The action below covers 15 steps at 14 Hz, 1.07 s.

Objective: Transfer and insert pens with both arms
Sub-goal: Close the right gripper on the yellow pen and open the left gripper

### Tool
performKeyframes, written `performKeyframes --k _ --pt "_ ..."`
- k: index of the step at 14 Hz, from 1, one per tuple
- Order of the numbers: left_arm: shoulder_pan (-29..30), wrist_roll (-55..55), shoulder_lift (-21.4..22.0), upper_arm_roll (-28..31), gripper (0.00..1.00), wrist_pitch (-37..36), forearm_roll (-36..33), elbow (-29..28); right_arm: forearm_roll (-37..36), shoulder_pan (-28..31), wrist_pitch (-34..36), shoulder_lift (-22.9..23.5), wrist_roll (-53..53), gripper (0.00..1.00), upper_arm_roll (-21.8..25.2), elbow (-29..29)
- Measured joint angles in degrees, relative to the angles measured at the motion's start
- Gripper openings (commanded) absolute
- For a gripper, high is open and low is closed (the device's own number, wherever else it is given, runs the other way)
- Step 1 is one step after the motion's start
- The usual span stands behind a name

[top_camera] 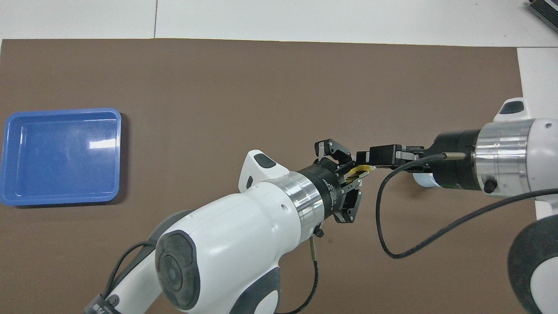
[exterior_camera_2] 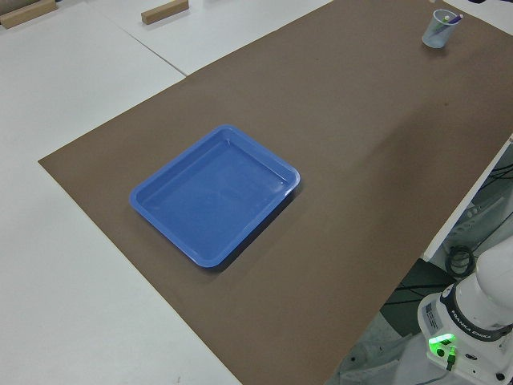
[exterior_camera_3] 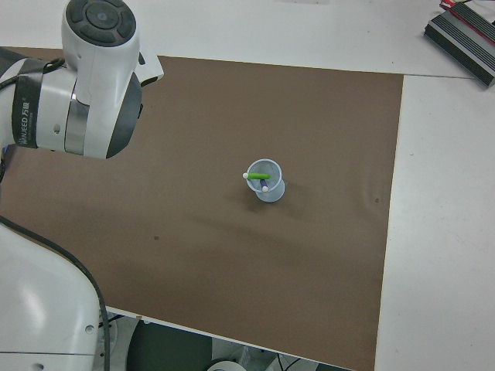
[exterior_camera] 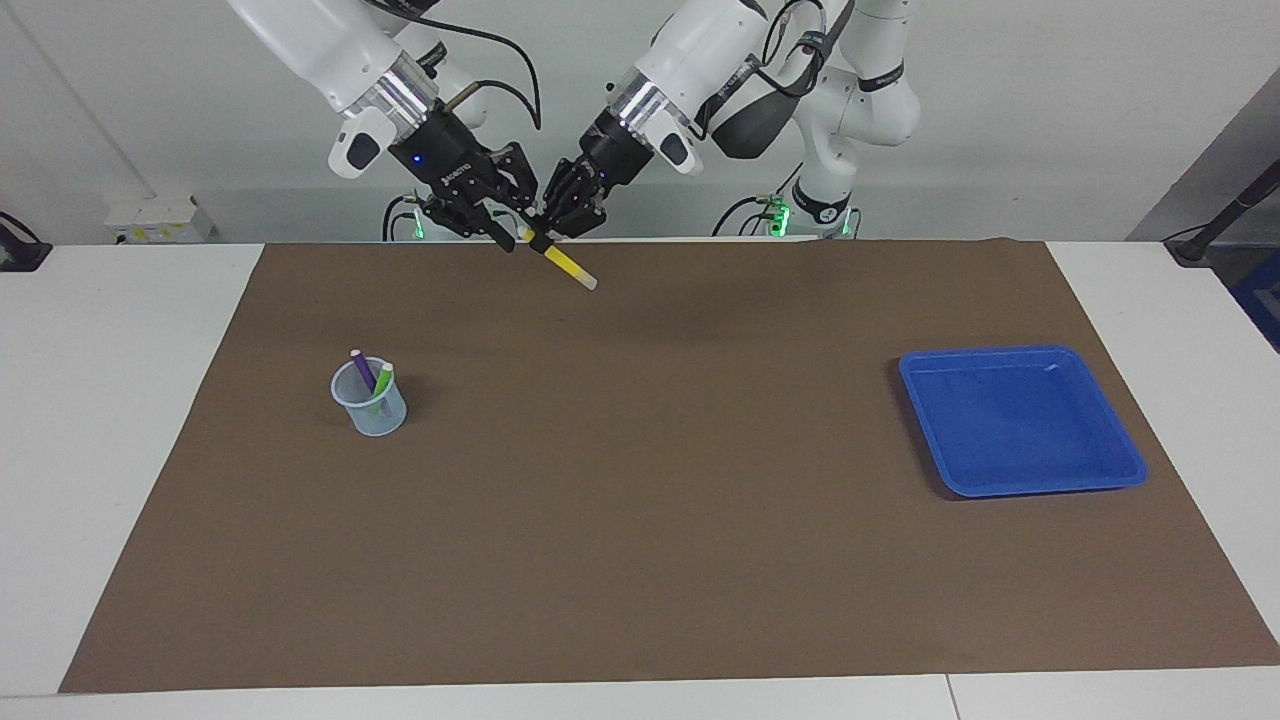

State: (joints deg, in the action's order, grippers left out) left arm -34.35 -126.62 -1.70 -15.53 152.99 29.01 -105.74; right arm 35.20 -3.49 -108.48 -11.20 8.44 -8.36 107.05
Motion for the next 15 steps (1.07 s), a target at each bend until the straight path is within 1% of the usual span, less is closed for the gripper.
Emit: performKeyframes --k 2,4,6,7,10,11,12,13,15 --pt "0.0 -0.2 0.0 0.0 0.00 0.3 0.0 0.0 0.0 0.0 -0.2 0.0 0.0 0.39 0.0 0.0" --pt "0.0 -0.3 -0.1 0.0 0.00 0.3 0.0 0.0 0.0 -0.3 -0.3 0.0 0.0 0.29 0.0 -0.2" --pt "0.0 -0.4 -0.1 0.1 0.00 0.4 0.0 0.0 -0.3 -0.3 -0.5 0.0 -0.1 0.17 0.1 -0.1" --pt "0.0 -0.4 0.0 0.2 0.00 0.6 0.0 0.0 -0.4 -0.3 -0.5 0.0 -0.2 0.15 0.1 0.0" --pt "0.0 -0.4 0.0 0.3 0.00 0.6 0.0 0.1 -0.4 -0.3 -0.5 0.0 -0.2 0.15 0.2 0.0" --pt "0.0 -0.4 0.0 0.3 0.00 0.6 0.0 0.1 -0.4 -0.3 -0.5 0.0 -0.2 0.13 0.2 0.0" --pt "0.0 -0.4 0.0 0.3 0.00 0.6 0.0 0.1 -0.4 -0.3 -0.5 0.0 -0.2 0.04 0.2 0.0" --pt "0.0 -0.5 0.0 0.3 0.00 0.6 0.0 0.1 -0.4 -0.3 -0.5 0.0 -0.2 0.00 0.2 0.0" --pt "0.0 -0.5 0.0 0.3 0.00 0.7 0.0 0.1 -0.4 -0.3 -0.5 0.0 -0.2 0.00 0.2 0.0"
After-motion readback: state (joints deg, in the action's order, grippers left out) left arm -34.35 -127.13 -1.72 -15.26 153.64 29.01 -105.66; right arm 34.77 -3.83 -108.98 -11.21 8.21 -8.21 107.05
